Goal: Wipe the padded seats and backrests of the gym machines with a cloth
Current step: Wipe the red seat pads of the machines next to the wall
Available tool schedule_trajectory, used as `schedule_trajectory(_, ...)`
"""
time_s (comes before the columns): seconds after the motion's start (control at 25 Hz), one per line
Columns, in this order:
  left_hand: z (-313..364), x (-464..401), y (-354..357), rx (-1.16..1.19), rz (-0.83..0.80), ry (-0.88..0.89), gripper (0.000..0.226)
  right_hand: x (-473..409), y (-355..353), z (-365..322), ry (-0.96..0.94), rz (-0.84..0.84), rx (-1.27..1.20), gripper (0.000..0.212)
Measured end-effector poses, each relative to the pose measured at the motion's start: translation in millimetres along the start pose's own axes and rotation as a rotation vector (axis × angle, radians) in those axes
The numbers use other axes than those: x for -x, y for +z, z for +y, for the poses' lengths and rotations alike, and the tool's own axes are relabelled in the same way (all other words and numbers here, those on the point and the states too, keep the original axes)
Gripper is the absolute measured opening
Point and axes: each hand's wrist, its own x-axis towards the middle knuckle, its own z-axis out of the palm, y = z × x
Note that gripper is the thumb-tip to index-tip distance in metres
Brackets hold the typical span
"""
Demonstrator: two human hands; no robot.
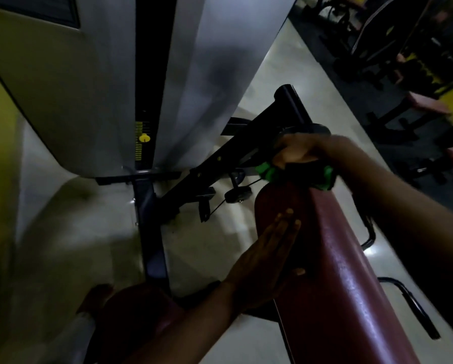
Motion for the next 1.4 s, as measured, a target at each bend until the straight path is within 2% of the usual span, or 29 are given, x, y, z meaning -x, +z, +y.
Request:
schedule_trajectory(0.04, -1, 0, -1, -0.014, -0.005, 0.004, 0.075, 3, -6, 6, 0.02, 0.019, -0.058, 0.016)
schedule_trajectory(0.12, -1, 0, -4, -0.032, -0.024, 0.003, 0.077, 6, -8, 9, 0.031, 0.055, 0.008, 0.01)
schedule_trajectory(0.28, -2, 0, -6, -0.009, -0.034, 0.04, 0.075, -15, 29, -30, -0.073, -0.014, 0.431, 0.03)
schedule_trajectory(0.4, 0, -4, -17, 0.016, -0.189, -0.019, 0.072, -25, 62, -51, -0.171, 0.035, 0.729, 0.03)
schedule_trajectory(0.48, 1, -8, -26, -0.009, -0.31, -0.049, 0.077, -21, 62, -48, -0.181, 0.122, 0.746, 0.035)
schedule_trajectory(0.64, 6, -4, -33, -0.021, -0.219, 0.038, 0.073, 11, 37, -9, -0.057, 0.388, 0.443, 0.036)
schedule_trajectory(0.8, 25, -15, -49, -0.175, -0.255, -0.023, 0.069, 71, 55, 44, 0.029, 0.681, -0.015, 0.045)
schedule_trajectory(0.96, 61, -32, -61, -0.265, -0.313, 0.094, 0.066, 176, 88, 88, 0.184, 0.996, -0.522, 0.027)
schedule_trajectory(1.08, 102, -36, -52, -0.33, -0.372, 0.2, 0.064, 257, 126, 103, 0.302, 1.04, -0.762, 0.021)
schedule_trajectory(1.24, 151, -25, -48, -0.365, -0.43, 0.252, 0.055, 321, 181, 100, 0.376, 0.962, -0.757, 0.02)
schedule_trajectory(1.4, 185, -10, -56, -0.431, -0.481, 0.265, 0.053, 375, 226, 94, 0.492, 1.041, -0.894, 0.016)
